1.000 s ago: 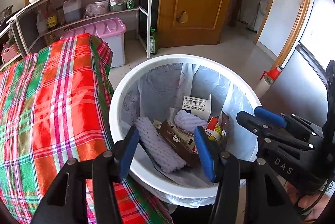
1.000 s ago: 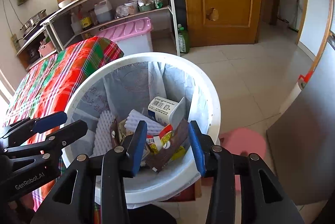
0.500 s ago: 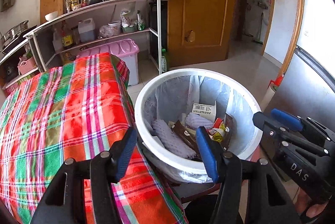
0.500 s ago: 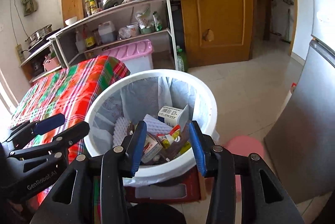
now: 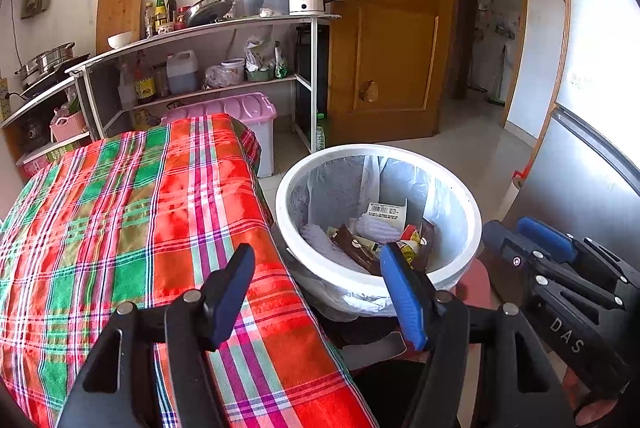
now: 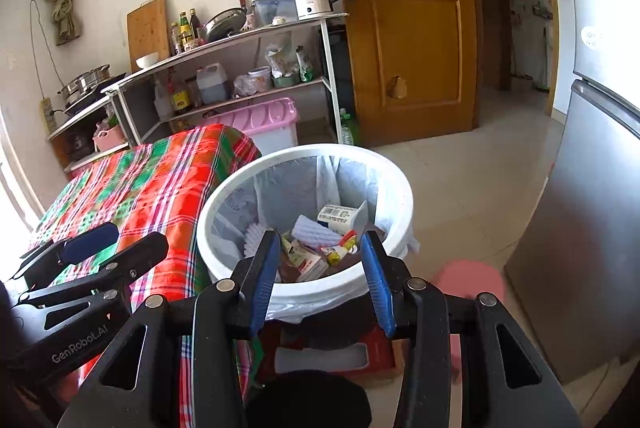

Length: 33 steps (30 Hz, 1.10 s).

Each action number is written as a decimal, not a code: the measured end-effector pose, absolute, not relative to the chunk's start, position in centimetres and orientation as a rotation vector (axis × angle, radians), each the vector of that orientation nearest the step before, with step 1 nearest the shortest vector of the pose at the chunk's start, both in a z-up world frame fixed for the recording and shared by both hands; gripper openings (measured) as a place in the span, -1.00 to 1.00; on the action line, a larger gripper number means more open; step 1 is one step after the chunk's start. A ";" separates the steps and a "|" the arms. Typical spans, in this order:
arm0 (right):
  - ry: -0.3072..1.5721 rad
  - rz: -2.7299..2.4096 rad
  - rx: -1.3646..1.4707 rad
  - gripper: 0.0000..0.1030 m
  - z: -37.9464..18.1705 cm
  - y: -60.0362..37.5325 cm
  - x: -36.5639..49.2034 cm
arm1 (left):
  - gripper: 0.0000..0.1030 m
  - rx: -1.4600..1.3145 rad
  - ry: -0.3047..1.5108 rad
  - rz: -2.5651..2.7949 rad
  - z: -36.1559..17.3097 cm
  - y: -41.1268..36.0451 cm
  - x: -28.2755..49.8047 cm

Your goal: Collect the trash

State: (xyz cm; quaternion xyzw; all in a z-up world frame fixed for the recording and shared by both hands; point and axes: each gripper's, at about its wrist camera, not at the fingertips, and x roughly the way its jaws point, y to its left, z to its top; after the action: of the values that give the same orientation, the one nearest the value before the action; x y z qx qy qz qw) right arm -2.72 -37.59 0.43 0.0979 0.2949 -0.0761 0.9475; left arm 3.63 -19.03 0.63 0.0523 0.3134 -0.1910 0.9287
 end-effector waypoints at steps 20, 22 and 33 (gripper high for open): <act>0.593 -0.147 0.211 -0.15 0.5 -37.3 -3.4 | 0.31 0.119 0.646 -0.365 0.3 -19.3 3.2; 0.595 -0.146 0.213 -0.15 0.5 -37.3 -3.3 | 0.31 0.119 0.646 -0.366 0.3 -19.3 3.2; 0.590 -0.146 0.211 -0.15 0.5 -37.2 -3.4 | 0.32 0.119 0.647 -0.367 0.2 -19.3 3.1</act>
State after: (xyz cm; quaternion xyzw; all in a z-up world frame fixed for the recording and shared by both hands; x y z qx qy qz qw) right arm -3.37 -37.18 0.52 0.1035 0.2901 -0.0718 0.9487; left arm 3.13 -19.28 0.22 0.0583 0.3159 -0.1794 0.9299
